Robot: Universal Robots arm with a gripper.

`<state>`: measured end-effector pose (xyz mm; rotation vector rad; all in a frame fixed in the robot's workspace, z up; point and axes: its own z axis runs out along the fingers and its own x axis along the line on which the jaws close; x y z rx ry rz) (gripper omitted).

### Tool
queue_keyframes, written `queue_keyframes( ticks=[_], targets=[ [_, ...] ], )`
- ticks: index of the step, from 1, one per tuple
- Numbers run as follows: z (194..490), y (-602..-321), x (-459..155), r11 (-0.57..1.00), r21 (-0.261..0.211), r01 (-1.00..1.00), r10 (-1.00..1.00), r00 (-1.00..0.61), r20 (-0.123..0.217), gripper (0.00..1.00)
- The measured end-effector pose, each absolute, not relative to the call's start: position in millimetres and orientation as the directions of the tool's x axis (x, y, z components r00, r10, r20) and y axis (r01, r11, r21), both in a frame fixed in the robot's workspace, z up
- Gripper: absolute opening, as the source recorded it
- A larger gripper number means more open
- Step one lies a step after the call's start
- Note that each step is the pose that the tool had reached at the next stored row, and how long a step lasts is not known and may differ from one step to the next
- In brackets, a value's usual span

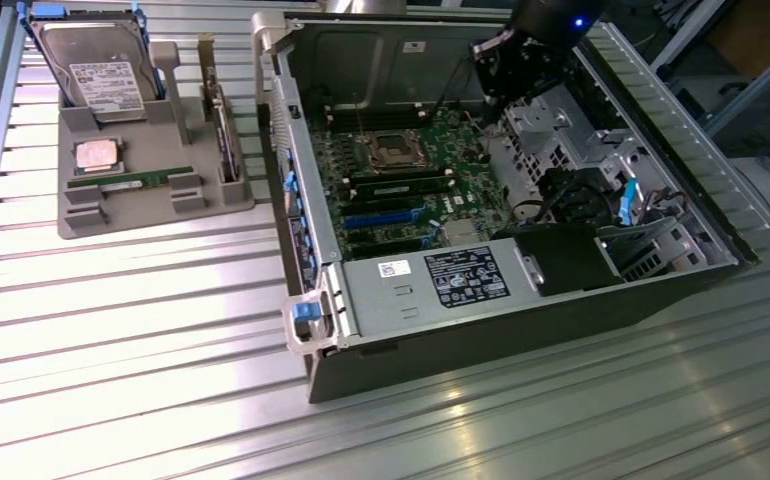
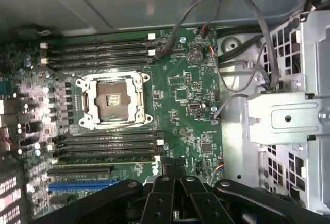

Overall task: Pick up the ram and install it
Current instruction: 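Press down the ram until it locks into place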

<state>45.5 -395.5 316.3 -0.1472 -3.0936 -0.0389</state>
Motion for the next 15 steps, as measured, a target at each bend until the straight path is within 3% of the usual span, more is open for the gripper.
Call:
queue_keyframes(
  ticks=[15],
  targets=[
    [316.0, -395.4, 45.5, 0.900, 0.023, 0.434, 0.433, -0.900, 0.045, 0.11]
  ],
)
